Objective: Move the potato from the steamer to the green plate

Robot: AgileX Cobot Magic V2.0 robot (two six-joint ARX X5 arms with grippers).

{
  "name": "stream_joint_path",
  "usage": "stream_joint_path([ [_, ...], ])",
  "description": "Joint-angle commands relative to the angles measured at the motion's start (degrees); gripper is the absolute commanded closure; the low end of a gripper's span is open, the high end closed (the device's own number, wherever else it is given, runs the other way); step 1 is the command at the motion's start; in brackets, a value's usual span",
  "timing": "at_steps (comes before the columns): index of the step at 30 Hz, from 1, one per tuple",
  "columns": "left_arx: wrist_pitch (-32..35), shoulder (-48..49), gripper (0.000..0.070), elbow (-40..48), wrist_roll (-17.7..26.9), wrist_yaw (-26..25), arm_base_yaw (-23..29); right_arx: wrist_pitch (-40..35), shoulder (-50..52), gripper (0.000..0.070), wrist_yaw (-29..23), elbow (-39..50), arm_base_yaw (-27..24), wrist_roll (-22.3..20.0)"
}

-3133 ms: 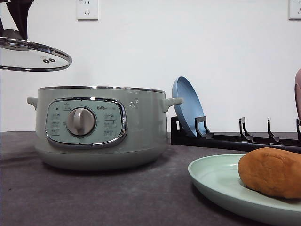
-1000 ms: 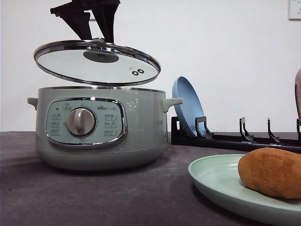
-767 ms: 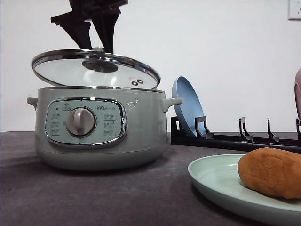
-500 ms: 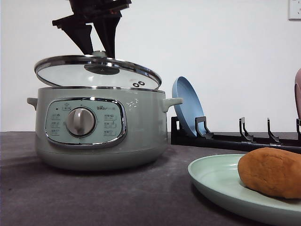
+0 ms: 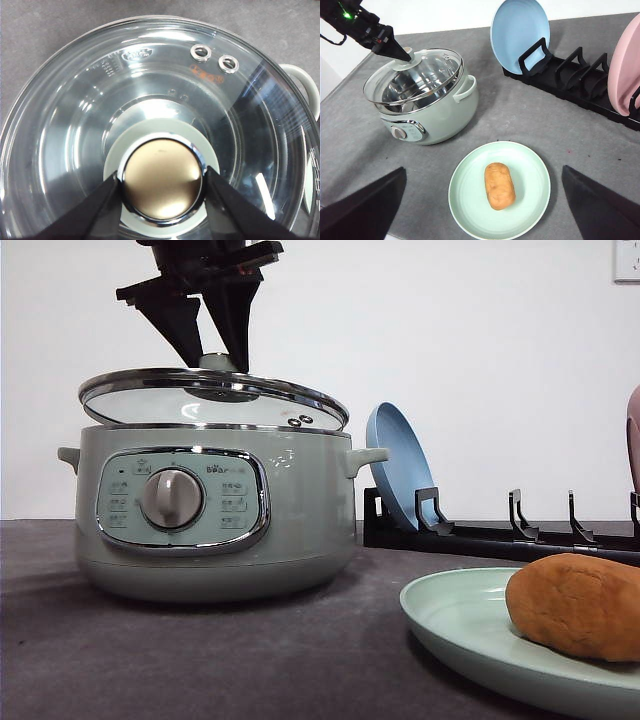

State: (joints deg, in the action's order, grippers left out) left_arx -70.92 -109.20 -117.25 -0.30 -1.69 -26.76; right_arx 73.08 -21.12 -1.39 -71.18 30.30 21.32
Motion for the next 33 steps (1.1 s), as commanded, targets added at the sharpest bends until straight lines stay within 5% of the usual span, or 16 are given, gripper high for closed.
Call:
stream_joint_path([
  [1,1.7,-1.7,0.0699,-1.5,0.9,-0.1,-0.3,-0.3,0.0,0.0069,-0.2,-0.9,0.3,0.6],
  [33,1.1,-3.6,0.0699,-1.5,4.2,2.7,-2.0,-0.2,0.0,0.0069,-0.2,-0.9,0.3,0.3],
])
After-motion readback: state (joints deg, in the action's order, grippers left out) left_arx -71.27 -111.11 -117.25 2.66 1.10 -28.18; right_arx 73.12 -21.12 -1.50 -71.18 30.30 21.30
